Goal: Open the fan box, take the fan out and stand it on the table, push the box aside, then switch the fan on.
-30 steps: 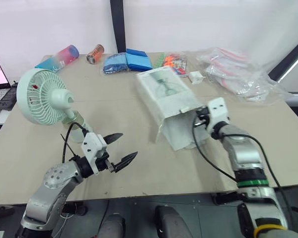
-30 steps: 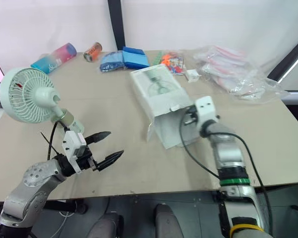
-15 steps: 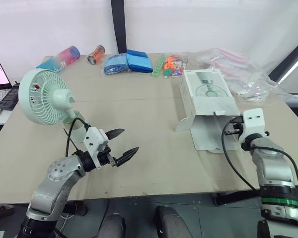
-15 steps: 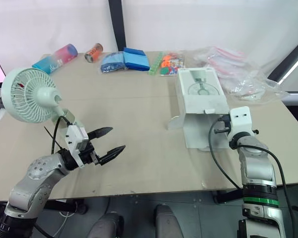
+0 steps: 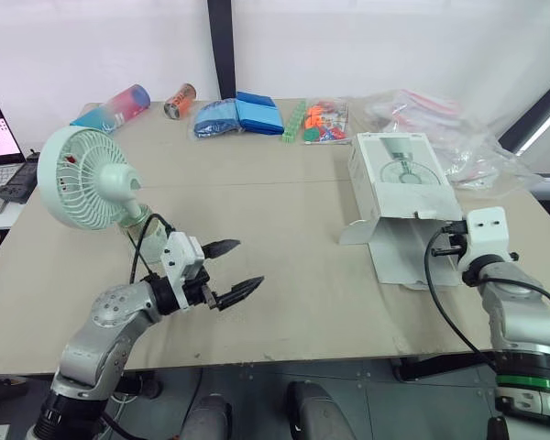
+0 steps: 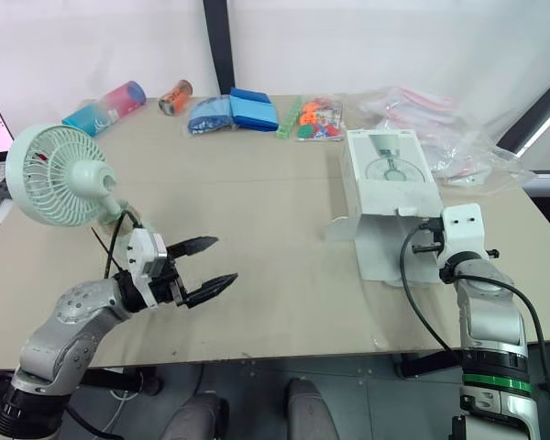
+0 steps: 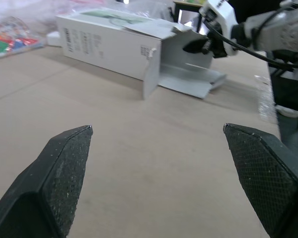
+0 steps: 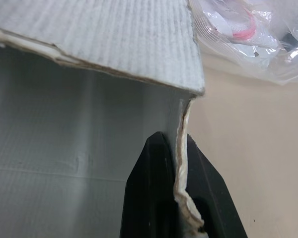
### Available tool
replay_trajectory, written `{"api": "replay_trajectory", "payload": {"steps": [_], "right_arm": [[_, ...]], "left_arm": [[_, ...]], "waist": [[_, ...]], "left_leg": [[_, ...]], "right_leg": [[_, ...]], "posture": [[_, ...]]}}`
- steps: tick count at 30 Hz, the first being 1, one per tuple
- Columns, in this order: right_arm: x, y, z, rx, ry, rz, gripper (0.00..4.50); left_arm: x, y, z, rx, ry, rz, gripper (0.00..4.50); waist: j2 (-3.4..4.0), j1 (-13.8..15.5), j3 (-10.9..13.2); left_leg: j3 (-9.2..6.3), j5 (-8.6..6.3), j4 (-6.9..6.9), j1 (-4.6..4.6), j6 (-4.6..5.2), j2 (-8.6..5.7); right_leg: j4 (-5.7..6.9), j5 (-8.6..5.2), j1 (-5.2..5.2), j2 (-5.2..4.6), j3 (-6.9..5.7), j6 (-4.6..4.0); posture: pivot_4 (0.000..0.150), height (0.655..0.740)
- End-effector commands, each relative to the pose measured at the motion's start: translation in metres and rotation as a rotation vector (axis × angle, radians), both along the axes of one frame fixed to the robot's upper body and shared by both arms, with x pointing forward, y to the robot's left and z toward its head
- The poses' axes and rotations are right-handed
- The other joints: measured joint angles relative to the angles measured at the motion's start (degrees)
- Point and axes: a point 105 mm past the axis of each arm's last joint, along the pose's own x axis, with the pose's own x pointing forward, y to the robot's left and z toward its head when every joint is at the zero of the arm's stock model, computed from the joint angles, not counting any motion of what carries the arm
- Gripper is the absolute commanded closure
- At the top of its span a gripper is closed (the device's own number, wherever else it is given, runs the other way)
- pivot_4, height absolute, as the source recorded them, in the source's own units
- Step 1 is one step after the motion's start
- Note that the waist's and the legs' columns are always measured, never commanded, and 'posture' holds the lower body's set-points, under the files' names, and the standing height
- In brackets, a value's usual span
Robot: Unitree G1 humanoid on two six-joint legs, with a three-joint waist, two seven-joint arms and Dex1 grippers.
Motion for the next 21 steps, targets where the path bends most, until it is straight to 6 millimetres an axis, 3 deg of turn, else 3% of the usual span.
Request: {"api": "replay_trajectory", "payload": {"steps": [1,10,21], "right_arm": [[-0.006,-0.015,0.001,-0.016,0.014,-0.04,4.43],[-0.013,-0.036,0.007,-0.036,0.002,-0.1,4.43],[-0.014,-0.034,0.009,-0.027,0.003,-0.064,4.43]], "left_arm": [[-0.013,-0.011,0.013,0.018,-0.042,-0.118,0.0],[-0.018,-0.018,0.018,0.049,-0.061,-0.208,0.0],[-0.02,-0.02,0.02,0.075,-0.078,-0.251,0.0]], "waist": [[0.0,0.02,0.0],[0.0,0.03,0.0],[0.01,-0.01,0.0]], "left_leg": [[0.0,0.0,0.01,0.0,0.0,-0.01],[0.0,0.0,0.01,0.0,0.0,-0.01],[0.05,-0.02,0.01,0.0,0.03,0.0]], "right_leg": [[0.0,0.0,0.01,0.0,0.0,0.01],[-0.01,-0.01,0.01,0.0,0.01,0.01],[0.0,-0.02,0.01,0.03,0.08,0.02]], "posture": [[0.15,0.74],[0.15,0.74],[0.15,0.74]]}}
